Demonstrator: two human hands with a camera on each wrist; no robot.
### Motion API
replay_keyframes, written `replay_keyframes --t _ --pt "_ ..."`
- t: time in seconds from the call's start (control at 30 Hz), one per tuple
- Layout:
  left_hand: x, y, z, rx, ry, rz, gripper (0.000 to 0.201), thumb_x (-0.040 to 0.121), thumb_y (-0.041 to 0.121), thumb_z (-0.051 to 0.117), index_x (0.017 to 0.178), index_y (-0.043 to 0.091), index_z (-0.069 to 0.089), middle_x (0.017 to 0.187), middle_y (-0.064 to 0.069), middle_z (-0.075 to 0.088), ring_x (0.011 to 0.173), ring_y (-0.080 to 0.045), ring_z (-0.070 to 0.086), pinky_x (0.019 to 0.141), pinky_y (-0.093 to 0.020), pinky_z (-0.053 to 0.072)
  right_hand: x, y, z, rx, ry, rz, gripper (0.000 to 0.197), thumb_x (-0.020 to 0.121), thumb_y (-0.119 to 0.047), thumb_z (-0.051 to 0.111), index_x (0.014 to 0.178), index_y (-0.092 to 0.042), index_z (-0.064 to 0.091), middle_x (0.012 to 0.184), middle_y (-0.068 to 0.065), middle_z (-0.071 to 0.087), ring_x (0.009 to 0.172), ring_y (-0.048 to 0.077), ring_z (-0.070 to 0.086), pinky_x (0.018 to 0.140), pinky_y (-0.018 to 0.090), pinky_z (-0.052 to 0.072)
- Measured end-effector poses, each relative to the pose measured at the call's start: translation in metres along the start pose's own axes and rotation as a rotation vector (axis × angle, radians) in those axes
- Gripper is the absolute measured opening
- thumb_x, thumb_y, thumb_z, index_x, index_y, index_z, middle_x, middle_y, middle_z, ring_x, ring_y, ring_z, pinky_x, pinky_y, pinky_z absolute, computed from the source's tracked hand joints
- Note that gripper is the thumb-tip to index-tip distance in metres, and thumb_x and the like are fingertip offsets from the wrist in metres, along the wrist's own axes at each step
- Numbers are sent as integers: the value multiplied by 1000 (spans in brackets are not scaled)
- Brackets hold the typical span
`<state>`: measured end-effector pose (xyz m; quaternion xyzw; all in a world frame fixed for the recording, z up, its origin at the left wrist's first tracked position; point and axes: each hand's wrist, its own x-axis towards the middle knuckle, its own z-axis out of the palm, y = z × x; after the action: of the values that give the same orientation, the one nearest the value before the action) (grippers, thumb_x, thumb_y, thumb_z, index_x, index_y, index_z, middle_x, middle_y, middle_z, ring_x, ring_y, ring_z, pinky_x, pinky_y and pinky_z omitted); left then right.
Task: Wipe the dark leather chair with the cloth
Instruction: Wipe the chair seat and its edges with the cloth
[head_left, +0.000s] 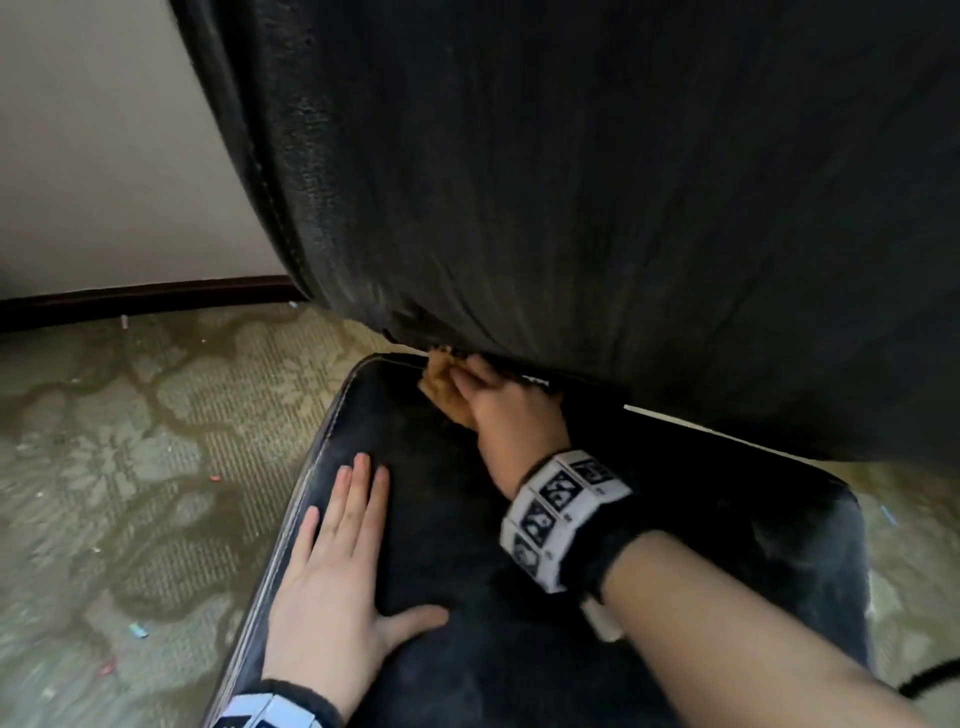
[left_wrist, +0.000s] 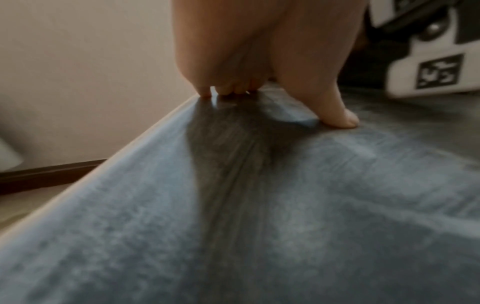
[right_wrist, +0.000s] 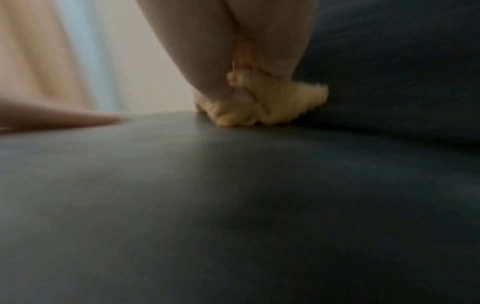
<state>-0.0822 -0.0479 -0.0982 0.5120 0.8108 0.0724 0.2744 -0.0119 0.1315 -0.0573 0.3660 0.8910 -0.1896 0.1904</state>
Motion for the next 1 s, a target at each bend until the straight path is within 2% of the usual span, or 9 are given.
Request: replay_keyframes --t 0.1,0.27,0.43,0.53,0.67,0.77,0.87,0.93,1.0 --pt "0 -2 7 -43 -9 -16 120 45 78 40 143 9 28 156 -2 10 142 -7 -5 111 -25 0 5 -27 -1 -44 12 105 37 97 -11 32 132 -9 43 137 16 43 121 35 47 95 52 42" --pt "-3 -19 0 -100 -6 80 95 54 62 46 131 8 47 143 -8 41 141 -4 6 108 -19 6 21 -78 22 158 -23 -418 36 97 -11 34 128 -7 51 142 13 39 136 27 28 111 35 22" --pt "-31 -57 -10 -247 100 115 93 60 38 82 140 29 35 150 26 9 135 9 11 104 -1 10 36 -43 4 144 82 -188 42 94 -9 37 133 -19 47 144 6 38 126 25 46 102 41 40" --pt "-45 -67 -13 -335 181 -16 84 64 39 79 136 42 36 140 39 26 122 21 28 94 5 19 35 -56 4 84 116 -254 44 87 -3 43 130 -13 50 142 7 39 129 24 41 103 34 37" --pt "-55 -75 -10 -469 182 -230 87 64 27 83 137 30 35 125 16 51 114 -2 52 90 -5 27 6 -88 33 63 123 -600 30 53 -7 66 83 0 71 99 20 68 99 40 63 88 40 52" --pt "-63 -80 -8 -572 69 -319 109 66 22 82 142 26 4 128 -1 58 115 -12 56 91 -8 31 -31 -106 63 -6 -20 -732 55 27 -14 83 81 -6 73 94 12 73 93 31 69 79 38 58" --pt "-72 -82 -10 -612 50 -325 113 66 24 81 138 40 -5 135 7 48 117 -6 50 98 -16 36 -43 -112 63 27 -139 -832 39 50 -16 80 88 -9 73 97 9 72 95 28 68 79 36 58" --pt "-79 -82 -12 -534 115 -265 107 66 34 80 139 45 3 146 19 25 126 -1 37 102 -22 37 -9 -104 47 107 -68 -629 23 73 -10 63 94 -9 72 99 10 70 97 30 65 85 36 54" --pt "-82 -80 -17 -484 160 -232 98 70 39 75 140 46 7 149 29 6 131 4 25 105 -23 35 26 -93 34 100 179 -405 26 70 3 64 92 -7 72 99 14 69 100 34 63 89 40 52"
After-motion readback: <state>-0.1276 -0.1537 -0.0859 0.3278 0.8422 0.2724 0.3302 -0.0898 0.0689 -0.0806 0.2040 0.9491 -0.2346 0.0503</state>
